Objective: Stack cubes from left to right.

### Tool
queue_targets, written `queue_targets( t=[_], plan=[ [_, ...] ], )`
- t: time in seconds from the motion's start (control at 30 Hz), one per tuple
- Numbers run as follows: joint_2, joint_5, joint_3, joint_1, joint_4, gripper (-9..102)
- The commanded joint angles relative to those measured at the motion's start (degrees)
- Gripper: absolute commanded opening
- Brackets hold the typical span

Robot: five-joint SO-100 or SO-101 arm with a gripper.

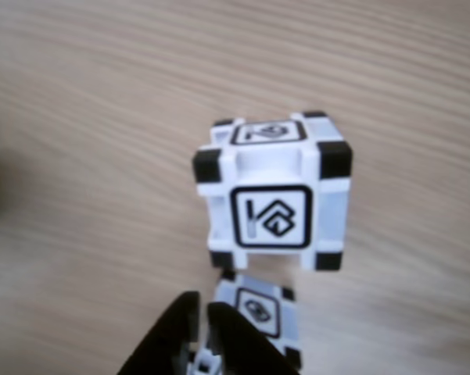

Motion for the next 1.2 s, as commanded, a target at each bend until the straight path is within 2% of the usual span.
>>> queue_targets(
  t=[0.0, 0.1, 0.3, 0.4, 0.83, 1.17],
  plan=[
    [1.32, -2.99, -0.09, 0.53, 0.18, 0],
    [1.32, -5.45, -0.70, 0.53, 0.18, 1],
    [1.32, -7.03, 0.00, 0.53, 0.26, 35],
    [1.32, -10.28, 0.00, 0.53, 0.26, 44],
    [0.35, -8.61, 0.62, -0.18, 0.35, 46],
    [0.26, -9.23, 9.23, 0.53, -0.35, 47]
  ],
)
